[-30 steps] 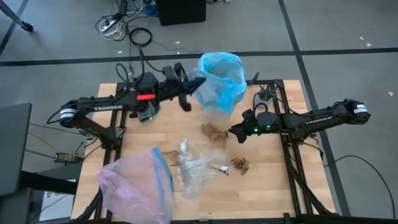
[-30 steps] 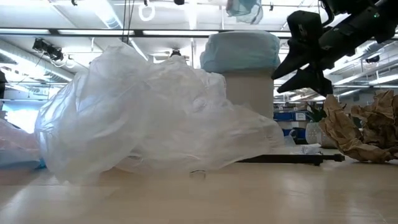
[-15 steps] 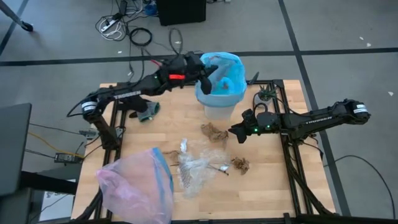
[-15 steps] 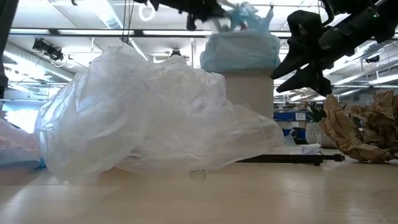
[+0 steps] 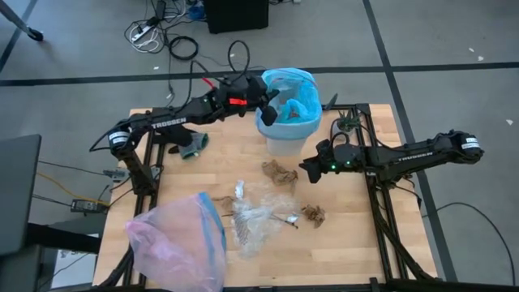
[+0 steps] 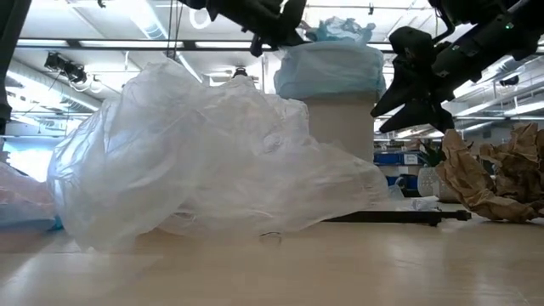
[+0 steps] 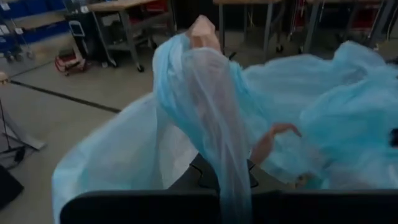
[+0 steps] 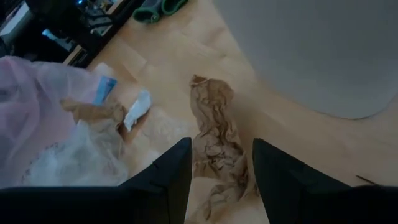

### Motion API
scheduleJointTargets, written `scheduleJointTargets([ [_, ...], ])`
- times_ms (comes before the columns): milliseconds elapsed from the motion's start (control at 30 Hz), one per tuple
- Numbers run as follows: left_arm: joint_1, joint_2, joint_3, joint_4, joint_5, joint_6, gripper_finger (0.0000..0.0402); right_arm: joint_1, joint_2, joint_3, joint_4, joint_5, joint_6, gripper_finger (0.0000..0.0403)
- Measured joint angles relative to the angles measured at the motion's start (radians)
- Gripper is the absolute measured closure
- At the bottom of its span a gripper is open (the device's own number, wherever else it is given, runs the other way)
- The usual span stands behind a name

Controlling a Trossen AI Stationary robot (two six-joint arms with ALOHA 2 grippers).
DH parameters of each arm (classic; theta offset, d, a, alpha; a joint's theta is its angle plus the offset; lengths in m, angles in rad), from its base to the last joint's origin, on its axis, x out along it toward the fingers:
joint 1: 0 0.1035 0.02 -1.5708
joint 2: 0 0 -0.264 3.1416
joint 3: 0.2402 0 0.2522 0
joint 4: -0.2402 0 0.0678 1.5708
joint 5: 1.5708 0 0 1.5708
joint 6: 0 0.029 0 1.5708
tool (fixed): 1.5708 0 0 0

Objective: Place trash/remove bag and relplace
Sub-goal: Put the blue plastic into the trash bin

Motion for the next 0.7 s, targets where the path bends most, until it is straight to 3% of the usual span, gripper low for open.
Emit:
scheduleJointTargets([
  [200,-0.011,0.000,0.000,0.073,0.050,-0.003,0.0384,-0.022,0.000,0.000,0.006,-0.001,-0.009,0.0245],
  [300,-0.012,0.000,0.000,0.079,0.086,-0.001,0.0345,-0.019,0.000,0.000,0.070,-0.018,-0.041,0.0245],
  [533,-0.011,0.000,-0.001,0.056,0.116,-0.001,0.0230,0.026,0.000,0.000,0.453,-0.042,-0.146,0.0255],
  [700,-0.012,0.000,-0.001,0.035,0.121,0.002,0.0186,0.022,-0.043,0.064,0.546,-0.009,-0.238,0.0283],
])
